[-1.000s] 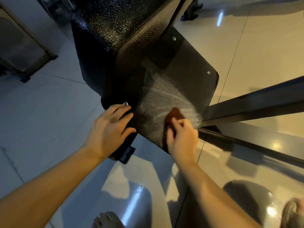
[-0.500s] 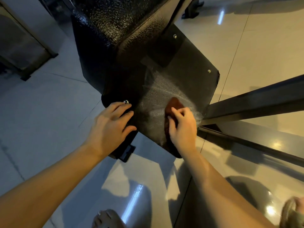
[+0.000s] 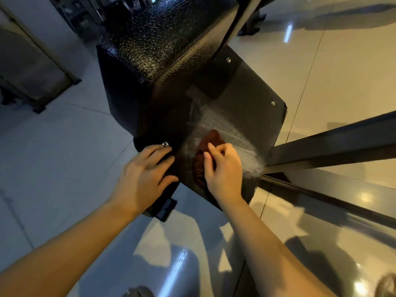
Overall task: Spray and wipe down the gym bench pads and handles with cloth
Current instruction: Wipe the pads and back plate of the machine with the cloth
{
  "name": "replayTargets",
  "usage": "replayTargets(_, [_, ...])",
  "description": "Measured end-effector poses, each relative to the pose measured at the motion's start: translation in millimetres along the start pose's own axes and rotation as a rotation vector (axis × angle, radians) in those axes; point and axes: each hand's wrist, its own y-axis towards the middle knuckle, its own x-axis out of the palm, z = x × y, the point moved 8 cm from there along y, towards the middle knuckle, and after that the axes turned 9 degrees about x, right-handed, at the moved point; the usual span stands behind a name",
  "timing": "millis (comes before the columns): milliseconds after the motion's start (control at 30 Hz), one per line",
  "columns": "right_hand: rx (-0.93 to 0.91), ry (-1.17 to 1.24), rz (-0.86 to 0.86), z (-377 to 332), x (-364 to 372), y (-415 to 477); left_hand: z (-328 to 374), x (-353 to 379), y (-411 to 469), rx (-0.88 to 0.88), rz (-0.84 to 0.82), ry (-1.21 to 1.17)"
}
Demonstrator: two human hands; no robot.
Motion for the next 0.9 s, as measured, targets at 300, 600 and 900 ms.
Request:
replayTargets(300, [0.229, 0.025, 0.126, -16, 4, 13, 0, -2, 2, -0.022, -0.021, -0.016])
replayTargets(600, [0.439, -0.094, 0.209, 67, -15, 59, -4, 2, 3, -0.036, -0.043, -0.013])
replayTargets(900, [-0.094, -0.002, 0.034, -47, 28, 95, 1, -5, 7, -0.038, -0.050, -0.004])
